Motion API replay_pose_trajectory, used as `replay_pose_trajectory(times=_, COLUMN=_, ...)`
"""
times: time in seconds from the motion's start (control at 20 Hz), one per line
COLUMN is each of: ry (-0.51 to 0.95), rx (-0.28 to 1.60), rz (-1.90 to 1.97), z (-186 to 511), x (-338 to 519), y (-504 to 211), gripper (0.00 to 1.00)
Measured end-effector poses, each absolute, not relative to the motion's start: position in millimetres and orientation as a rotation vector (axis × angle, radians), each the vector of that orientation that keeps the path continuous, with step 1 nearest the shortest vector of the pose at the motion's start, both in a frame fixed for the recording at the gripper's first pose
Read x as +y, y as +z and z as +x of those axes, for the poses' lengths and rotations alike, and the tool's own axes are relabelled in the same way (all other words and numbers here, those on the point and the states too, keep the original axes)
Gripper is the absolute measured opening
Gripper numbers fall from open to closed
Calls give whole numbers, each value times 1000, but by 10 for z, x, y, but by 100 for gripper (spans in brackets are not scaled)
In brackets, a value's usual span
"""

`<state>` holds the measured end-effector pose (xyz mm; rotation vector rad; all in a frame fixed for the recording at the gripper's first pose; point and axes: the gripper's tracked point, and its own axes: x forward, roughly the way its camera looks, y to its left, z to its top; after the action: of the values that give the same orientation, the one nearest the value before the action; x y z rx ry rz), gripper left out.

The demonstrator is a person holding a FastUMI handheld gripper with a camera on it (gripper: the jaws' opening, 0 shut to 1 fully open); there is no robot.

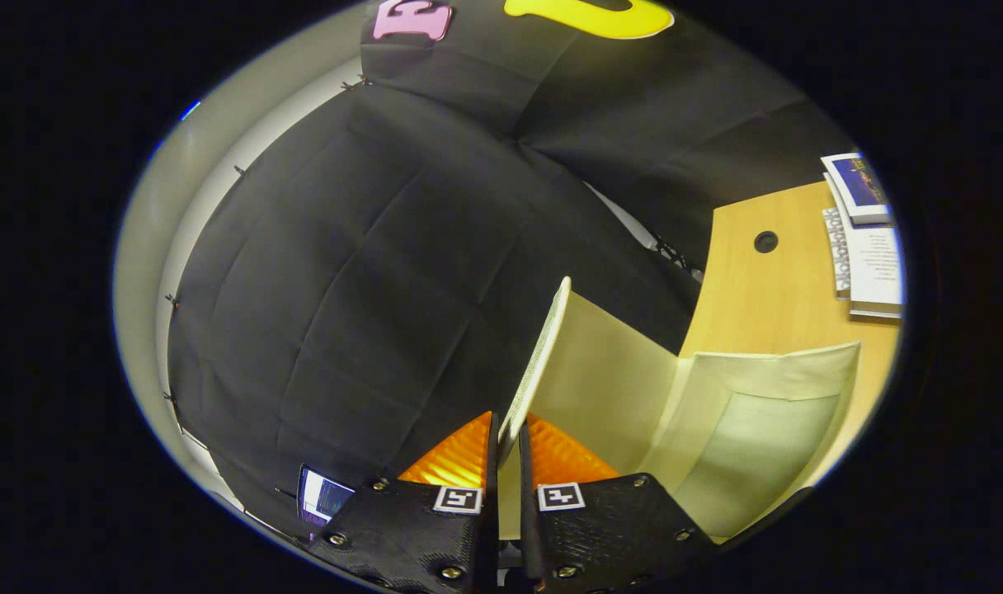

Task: Open the storage box then place both shoes into the box .Put the left shoe in first, then the right shoe, with the right side of both shoes facing outward in a uniform manner.

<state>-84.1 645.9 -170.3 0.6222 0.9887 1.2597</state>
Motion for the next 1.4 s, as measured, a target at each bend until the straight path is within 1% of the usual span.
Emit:
replay_pose_trajectory(times=0.15, ry=1264, rx=1005, rz=593, z=-1031, x=6862, y=-1796, gripper=10)
replay_pose_trajectory(times=0.25, ry=1245, rx=1012, rz=570, z=-1045, x=6973, y=-1831, gripper=11)
replay_pose_trajectory(times=0.35, ry=1236, rx=1013, rz=561, z=-1043, x=7033, y=-1849, gripper=17)
replay_pose_trajectory(times=0.4, ry=1232, rx=1013, rz=553, z=-1021, x=7000, y=-1851, gripper=38)
replay_pose_trajectory(times=0.45, ry=1228, rx=1008, rz=545, z=-995, x=6981, y=-1845, gripper=47)
replay_pose_trajectory(times=0.5, ry=1225, rx=1001, rz=537, z=-961, x=6916, y=-1827, gripper=65)
replay_pose_trajectory(times=0.6, ry=1200, rx=981, rz=497, z=-871, x=6747, y=-1857, gripper=94)
replay_pose_trajectory(times=0.65, ry=1183, rx=966, rz=467, z=-824, x=6652, y=-1876, gripper=96)
replay_pose_trajectory(times=1.0, ry=1034, rx=806, rz=265, z=-462, x=5486, y=-1953, gripper=95)
replay_pose_trajectory(times=1.4, ry=793, rx=694, rz=190, z=-103, x=4158, y=-2175, gripper=96)
